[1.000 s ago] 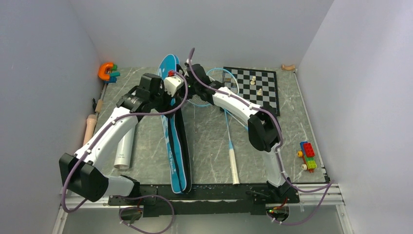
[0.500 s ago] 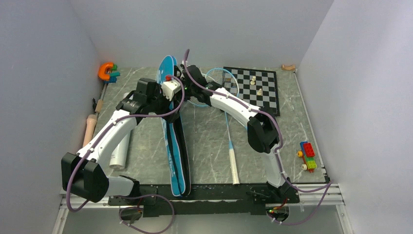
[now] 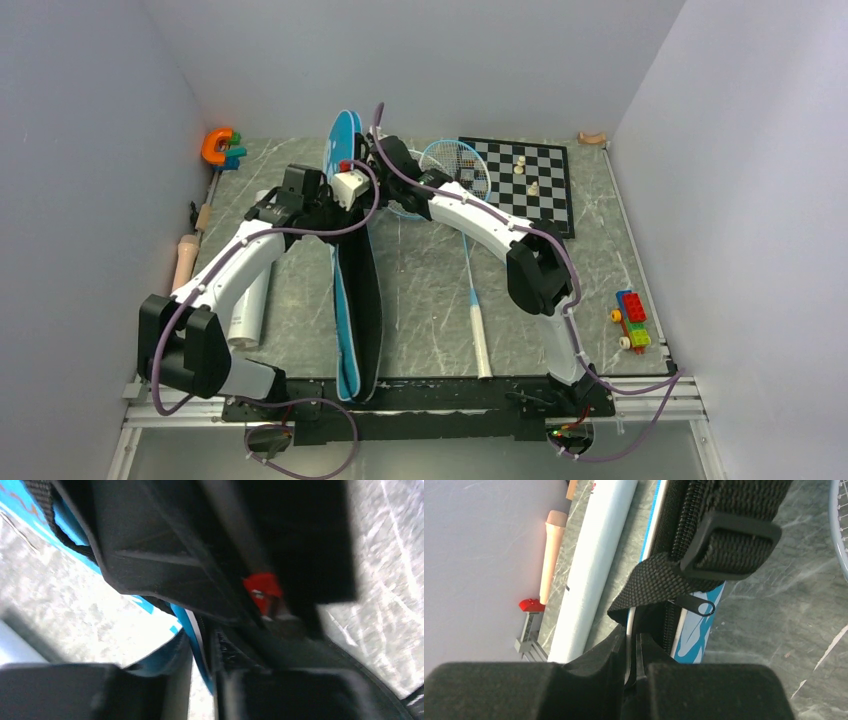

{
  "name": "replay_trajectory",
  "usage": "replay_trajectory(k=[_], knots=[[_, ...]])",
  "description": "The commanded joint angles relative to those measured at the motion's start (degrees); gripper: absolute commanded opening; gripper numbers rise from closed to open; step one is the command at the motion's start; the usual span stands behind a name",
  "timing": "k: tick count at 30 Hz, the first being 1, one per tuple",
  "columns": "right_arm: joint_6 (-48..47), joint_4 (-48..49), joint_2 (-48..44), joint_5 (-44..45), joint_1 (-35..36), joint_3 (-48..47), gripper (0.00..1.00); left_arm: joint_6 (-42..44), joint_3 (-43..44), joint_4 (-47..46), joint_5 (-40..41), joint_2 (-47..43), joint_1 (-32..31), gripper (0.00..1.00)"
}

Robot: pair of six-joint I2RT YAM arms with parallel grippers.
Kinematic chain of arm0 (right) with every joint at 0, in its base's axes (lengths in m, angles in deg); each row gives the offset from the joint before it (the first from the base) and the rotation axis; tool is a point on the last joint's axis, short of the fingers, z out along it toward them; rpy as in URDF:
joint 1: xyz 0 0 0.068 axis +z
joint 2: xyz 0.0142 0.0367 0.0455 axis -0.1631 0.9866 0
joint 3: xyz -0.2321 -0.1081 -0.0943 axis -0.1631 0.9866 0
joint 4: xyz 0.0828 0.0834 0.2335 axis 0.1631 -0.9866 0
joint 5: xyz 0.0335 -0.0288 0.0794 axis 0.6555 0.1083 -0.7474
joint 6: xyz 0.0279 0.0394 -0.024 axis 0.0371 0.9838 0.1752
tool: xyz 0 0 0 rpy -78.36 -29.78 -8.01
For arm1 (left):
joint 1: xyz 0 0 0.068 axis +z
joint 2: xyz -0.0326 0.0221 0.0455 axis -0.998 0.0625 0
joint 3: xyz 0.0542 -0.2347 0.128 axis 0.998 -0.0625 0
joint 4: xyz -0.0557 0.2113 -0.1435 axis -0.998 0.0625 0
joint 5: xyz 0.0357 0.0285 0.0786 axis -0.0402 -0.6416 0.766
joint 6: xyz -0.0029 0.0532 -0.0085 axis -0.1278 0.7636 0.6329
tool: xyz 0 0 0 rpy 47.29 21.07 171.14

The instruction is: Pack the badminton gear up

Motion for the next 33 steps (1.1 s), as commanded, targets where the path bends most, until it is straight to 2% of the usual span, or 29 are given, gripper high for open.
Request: replay_trajectory(k=[1,2,4,9,13,20,26,30,33], knots=[[-1.17,0.45,-4.24,-1.58,0.62,-3.85,0.15,0.37,3.77,0.26,-1.03,1.45,1.02,0.11],[-1.17,0.47,-4.14,-1.98,0.51,-3.76,0.19,0.25,4.13,0.62,-0.89,1.54,1.04,0.01],[-1.18,0.59,-4.17,-2.59,0.39,-3.40,0.26,-0.53,3.99,0.82,-0.30,1.27,1.15,0.00],[-0.66,1.40,-5.52,-5.08,-1.54,-0.72,0.53,-2.64,1.69,-0.64,1.36,-0.86,1.46,0.00],[-1.93,1.54,-9.81,-5.36,-4.43,4.59,0.63,-4.98,1.87,0.00,4.65,-1.19,1.73,0.00],[-5.33,0.36,-19.98,-4.02,-13.55,18.52,0.69,-9.33,4.02,2.25,8.63,0.45,4.48,0.00],[-9.34,-3.97,-24.51,-0.41,-20.67,26.96,0.69,-12.97,9.16,8.86,4.79,4.59,7.26,0.00],[-10.34,-4.94,-26.71,2.04,-21.86,33.15,0.67,-14.21,11.07,11.24,2.41,7.07,8.94,0.00],[-9.94,-3.41,-27.81,2.97,-21.96,38.99,0.66,-15.54,12.00,11.58,-3.00,8.49,11.24,0.00]])
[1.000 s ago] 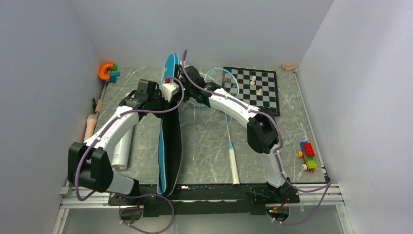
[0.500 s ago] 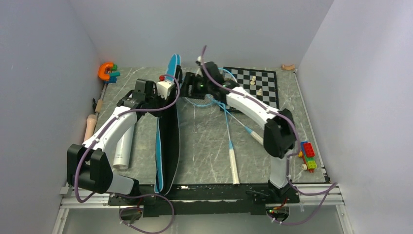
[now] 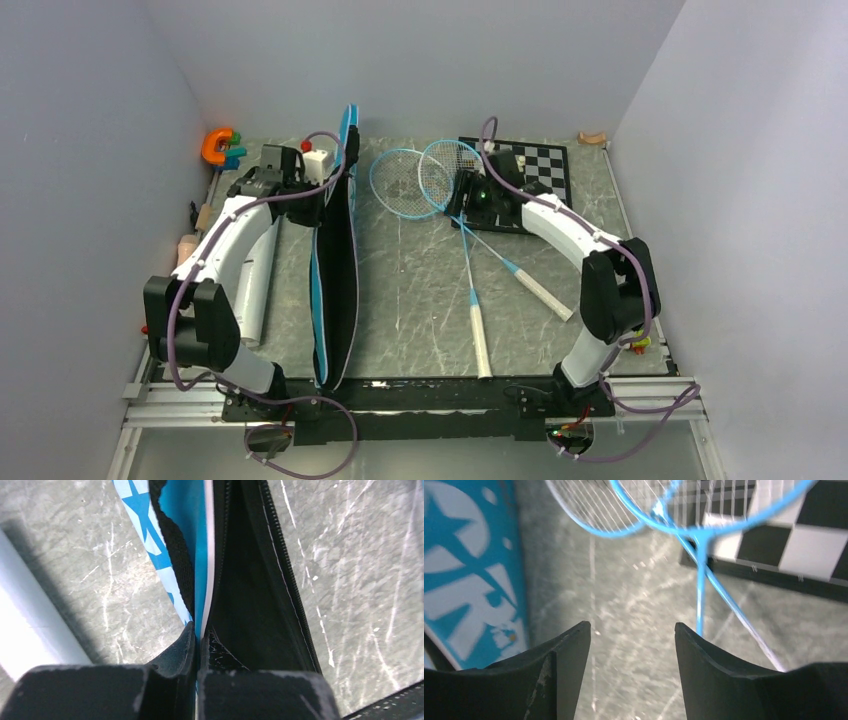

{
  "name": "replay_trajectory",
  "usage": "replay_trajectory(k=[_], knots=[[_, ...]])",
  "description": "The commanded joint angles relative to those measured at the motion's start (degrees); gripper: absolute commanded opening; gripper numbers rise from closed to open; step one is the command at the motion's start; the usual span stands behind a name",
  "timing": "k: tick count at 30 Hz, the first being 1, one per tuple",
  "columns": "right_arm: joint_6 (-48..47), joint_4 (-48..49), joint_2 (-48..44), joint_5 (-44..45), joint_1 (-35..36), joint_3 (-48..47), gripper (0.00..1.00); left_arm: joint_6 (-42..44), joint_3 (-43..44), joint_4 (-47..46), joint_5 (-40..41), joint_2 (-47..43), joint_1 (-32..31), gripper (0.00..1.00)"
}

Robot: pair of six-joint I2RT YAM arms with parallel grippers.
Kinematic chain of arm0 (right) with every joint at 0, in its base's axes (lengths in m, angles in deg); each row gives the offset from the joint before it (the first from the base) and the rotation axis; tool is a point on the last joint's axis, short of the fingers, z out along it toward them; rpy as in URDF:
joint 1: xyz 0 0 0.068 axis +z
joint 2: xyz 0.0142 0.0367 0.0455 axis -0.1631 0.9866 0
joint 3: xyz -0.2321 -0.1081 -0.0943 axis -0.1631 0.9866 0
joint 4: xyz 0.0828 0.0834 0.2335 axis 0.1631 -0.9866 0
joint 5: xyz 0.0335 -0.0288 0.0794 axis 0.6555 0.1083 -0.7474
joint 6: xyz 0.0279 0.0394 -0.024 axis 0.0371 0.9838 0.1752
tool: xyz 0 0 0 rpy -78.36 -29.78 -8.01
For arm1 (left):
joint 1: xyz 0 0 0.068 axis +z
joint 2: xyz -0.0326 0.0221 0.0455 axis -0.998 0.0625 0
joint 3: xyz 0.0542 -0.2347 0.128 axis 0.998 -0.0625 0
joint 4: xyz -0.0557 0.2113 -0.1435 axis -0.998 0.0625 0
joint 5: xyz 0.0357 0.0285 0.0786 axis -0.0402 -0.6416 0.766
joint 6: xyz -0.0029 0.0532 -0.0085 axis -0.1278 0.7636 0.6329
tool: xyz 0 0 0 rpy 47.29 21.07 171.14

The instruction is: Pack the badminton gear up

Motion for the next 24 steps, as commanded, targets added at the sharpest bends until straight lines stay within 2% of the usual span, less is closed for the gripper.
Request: replay_trajectory(k=[1,5,12,20,24], knots=[[-1.35,0.45,-3.67,2.34,0.37,7.10,0.65,-3.66,2.58,2.60,-7.70,1.68,3.50,0.00],[-1.30,2.34,-4.79,3.24,0.36,11.48,0.63,-4.03,3.80,3.81,-11.57,3.10,5.23,0.00],[-1.98,4.84,-5.42,3.82,0.14,14.95,0.61,-2.94,3.49,3.96,-10.52,2.70,5.17,0.00],[-2.17,13.65,-4.44,2.58,0.10,20.62,0.47,-3.33,1.61,2.34,-9.75,0.68,5.13,0.00],[-1.42,16.89,-4.52,0.74,0.12,22.73,0.44,-3.72,1.07,1.68,-10.75,0.40,5.13,0.00]])
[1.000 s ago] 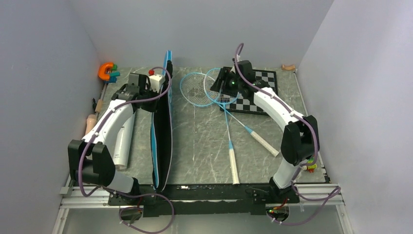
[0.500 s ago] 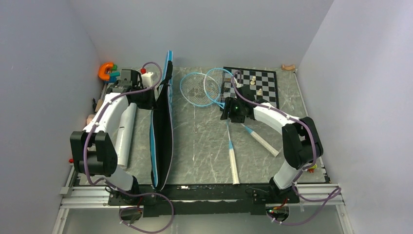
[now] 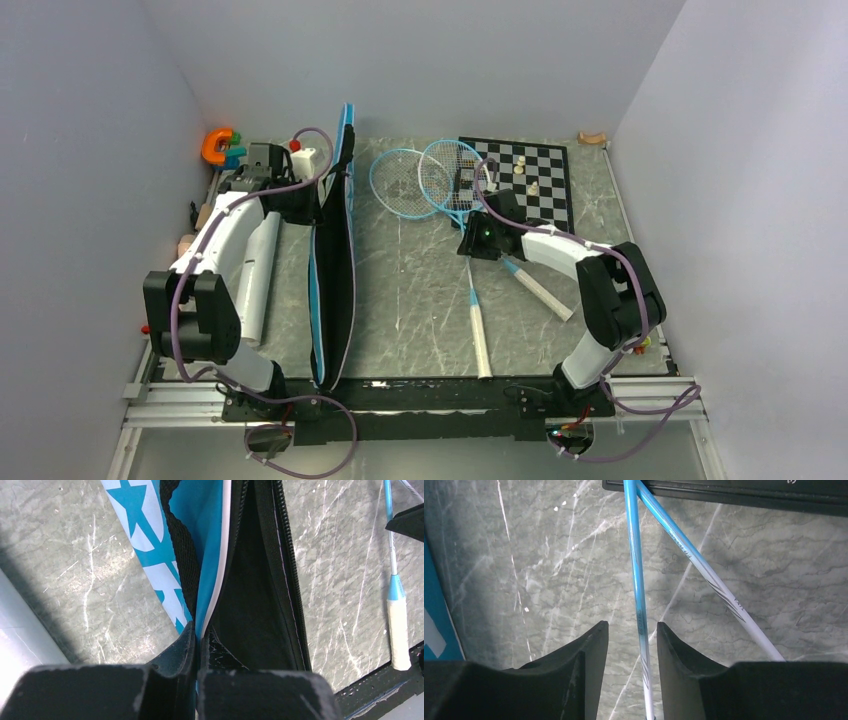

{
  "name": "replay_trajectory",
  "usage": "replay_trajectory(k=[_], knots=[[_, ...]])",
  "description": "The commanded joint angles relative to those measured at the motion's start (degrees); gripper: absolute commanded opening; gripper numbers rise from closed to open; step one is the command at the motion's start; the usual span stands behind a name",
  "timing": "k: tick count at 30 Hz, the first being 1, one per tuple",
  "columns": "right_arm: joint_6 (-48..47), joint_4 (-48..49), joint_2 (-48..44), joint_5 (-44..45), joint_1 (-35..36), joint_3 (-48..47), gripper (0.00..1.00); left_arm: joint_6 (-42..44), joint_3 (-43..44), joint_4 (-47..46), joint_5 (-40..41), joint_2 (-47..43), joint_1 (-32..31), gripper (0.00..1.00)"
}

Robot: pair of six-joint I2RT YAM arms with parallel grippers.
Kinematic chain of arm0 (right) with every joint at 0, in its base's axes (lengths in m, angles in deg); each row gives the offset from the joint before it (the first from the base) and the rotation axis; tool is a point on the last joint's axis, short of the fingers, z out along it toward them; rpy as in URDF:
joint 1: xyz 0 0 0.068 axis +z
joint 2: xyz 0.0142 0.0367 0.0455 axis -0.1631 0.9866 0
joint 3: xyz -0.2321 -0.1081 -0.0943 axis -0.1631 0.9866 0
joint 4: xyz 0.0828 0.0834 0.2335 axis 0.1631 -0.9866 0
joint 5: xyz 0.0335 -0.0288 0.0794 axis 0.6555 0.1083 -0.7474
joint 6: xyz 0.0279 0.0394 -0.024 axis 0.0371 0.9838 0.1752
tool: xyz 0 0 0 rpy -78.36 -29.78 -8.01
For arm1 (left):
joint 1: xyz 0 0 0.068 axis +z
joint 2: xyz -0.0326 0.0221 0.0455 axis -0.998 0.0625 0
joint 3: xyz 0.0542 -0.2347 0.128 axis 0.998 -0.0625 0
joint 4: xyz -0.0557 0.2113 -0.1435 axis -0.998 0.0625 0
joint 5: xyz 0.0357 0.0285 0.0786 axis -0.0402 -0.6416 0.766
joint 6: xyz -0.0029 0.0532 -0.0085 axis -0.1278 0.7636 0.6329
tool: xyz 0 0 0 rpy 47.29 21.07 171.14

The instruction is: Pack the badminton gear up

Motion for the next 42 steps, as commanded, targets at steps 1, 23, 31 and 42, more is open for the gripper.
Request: replay_trajectory(k=[1,23,31,42], knots=[[0.32,7.51,-1.62,-2.03,-0.17,1.60,0.43,-1.19,-0.53,-0.12,-1.10,-2.27,0.02,0.00],[1.71,14.39,1.43,-8.00,0.45,4.20,0.09,-1.68,-2.33,-1.36,-0.01,-4.74,0.02,0.00],[4.02,18.80,4.87,-8.93,0.35,6.42,0.42,-1.41,-2.61,-1.32,0.18,-5.63,0.04,0.00],[5.25,24.79,6.72,-9.96,0.41,6.05,0.21,-1.55,-3.22,-1.77,0.32,-6.37,0.02,0.00]])
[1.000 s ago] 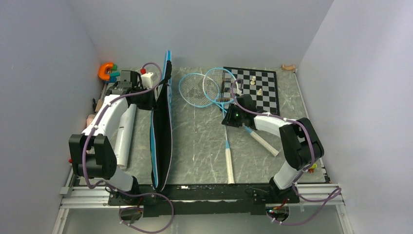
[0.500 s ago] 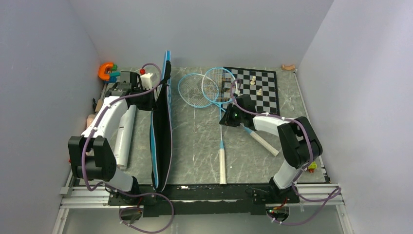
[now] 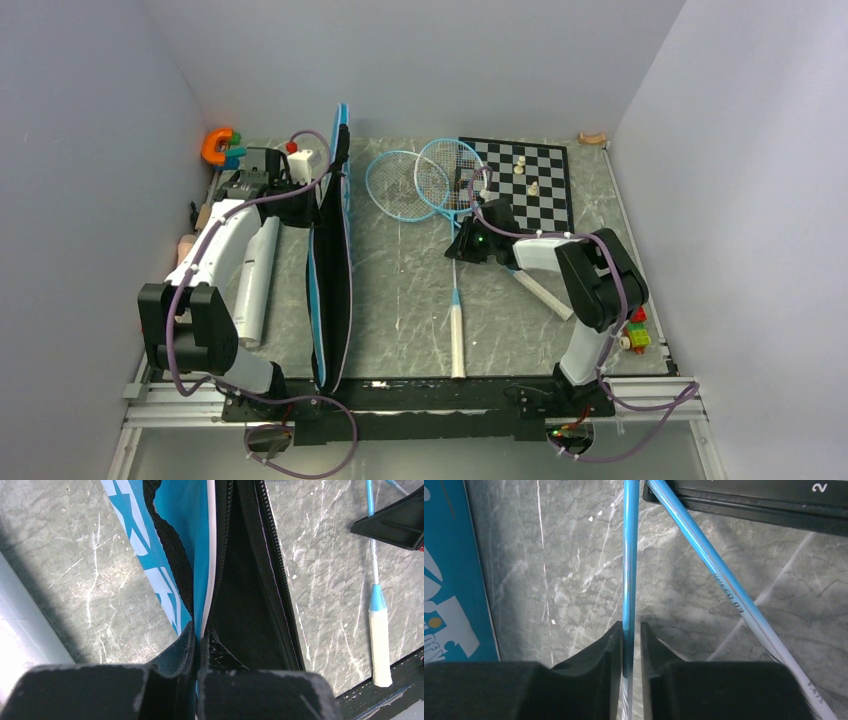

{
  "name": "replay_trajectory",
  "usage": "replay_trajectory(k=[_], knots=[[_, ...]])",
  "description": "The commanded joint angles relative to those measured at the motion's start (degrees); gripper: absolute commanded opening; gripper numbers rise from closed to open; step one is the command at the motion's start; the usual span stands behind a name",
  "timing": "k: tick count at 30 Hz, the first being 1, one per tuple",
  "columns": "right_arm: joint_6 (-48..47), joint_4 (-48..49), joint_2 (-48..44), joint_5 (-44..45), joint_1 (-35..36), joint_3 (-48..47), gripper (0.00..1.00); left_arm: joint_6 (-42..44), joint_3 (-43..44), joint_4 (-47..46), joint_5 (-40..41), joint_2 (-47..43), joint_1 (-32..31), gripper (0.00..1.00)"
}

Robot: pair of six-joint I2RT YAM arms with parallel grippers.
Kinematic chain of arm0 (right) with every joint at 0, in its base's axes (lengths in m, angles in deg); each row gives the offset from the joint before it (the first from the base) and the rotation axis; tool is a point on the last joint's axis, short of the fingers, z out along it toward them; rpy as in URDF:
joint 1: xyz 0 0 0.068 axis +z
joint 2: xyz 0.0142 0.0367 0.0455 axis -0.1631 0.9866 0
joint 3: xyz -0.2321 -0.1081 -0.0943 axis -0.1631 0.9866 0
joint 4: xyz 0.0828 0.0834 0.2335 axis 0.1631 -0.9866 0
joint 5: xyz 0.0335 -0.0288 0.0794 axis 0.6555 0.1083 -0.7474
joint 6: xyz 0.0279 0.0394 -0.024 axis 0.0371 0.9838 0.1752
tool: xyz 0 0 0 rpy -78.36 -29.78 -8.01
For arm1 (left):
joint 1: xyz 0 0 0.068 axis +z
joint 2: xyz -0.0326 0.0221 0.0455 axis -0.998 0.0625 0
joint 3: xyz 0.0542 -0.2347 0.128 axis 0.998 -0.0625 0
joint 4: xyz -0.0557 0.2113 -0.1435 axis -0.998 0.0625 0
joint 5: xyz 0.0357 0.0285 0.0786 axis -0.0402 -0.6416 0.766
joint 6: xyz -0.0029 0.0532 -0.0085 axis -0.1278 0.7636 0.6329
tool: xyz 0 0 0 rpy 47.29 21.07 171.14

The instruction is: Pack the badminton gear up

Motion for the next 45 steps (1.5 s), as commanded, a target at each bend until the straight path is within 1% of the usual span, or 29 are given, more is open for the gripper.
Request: replay_trajectory(k=[1,3,5,7,9,11,14,18,22,23,28,30,32,39,45], knots=[[-0.28,3.09,-1.87,0.54,0.49,0.08,0.16,-1.23,-0.28,-0.02,-0.25,-2.57,0.02,0.00],[-2.20,0.95,-5.75,3.34,1.64,0.00,0.10,-1.21,-0.30,-0.11,-0.13,-2.40,0.02,0.00],[-4.69,-3.54,-9.88,6.12,3.17,-1.50,0.05,-1.24,-0.50,-0.20,-0.12,-2.08,0.02,0.00],[-6.73,-8.36,-12.92,8.68,5.20,-3.27,0.02,-1.24,-0.53,-0.35,-0.25,-1.65,0.02,0.00],[-8.22,-13.56,-15.83,11.10,7.79,-4.70,0.01,-1.21,-0.77,-0.79,-0.16,-1.23,0.02,0.00],[-9.12,-19.11,-17.95,14.13,11.05,-6.30,0.01,-3.50,-0.48,-1.10,-0.14,-0.34,-0.06,0.00],[-8.91,-27.93,-19.94,18.74,16.76,-8.21,0.01,-4.06,1.77,-0.28,-0.25,3.10,-0.47,0.00],[-6.25,-38.71,-23.60,24.47,23.97,-8.51,0.01,-4.75,6.29,1.29,0.20,8.40,-1.31,0.00],[-2.98,-45.95,-29.31,28.40,29.11,-7.90,0.01,-5.96,9.71,1.11,1.40,12.33,-2.02,0.00],[-0.83,-50.64,-31.03,30.27,31.33,-8.42,0.01,-6.25,12.13,1.67,2.41,14.46,-2.54,0.00],[2.03,-55.87,-34.99,32.03,33.29,-9.95,0.01,-6.38,13.56,1.53,4.17,16.43,-4.01,0.00],[2.16,-55.59,-34.89,30.12,34.01,-10.15,0.02,-6.34,13.63,1.45,4.69,16.76,-4.64,0.00],[2.12,-55.84,-32.93,28.74,35.34,-10.58,0.02,-6.18,13.99,1.61,4.95,17.10,-5.07,0.00],[1.54,-56.85,-26.18,28.64,42.37,-13.75,0.01,-5.68,15.10,1.75,5.71,17.53,-5.43,0.00],[0.73,-60.43,-22.97,30.07,45.15,-16.18,0.00,-4.94,15.75,1.94,6.42,18.20,-5.90,0.00]])
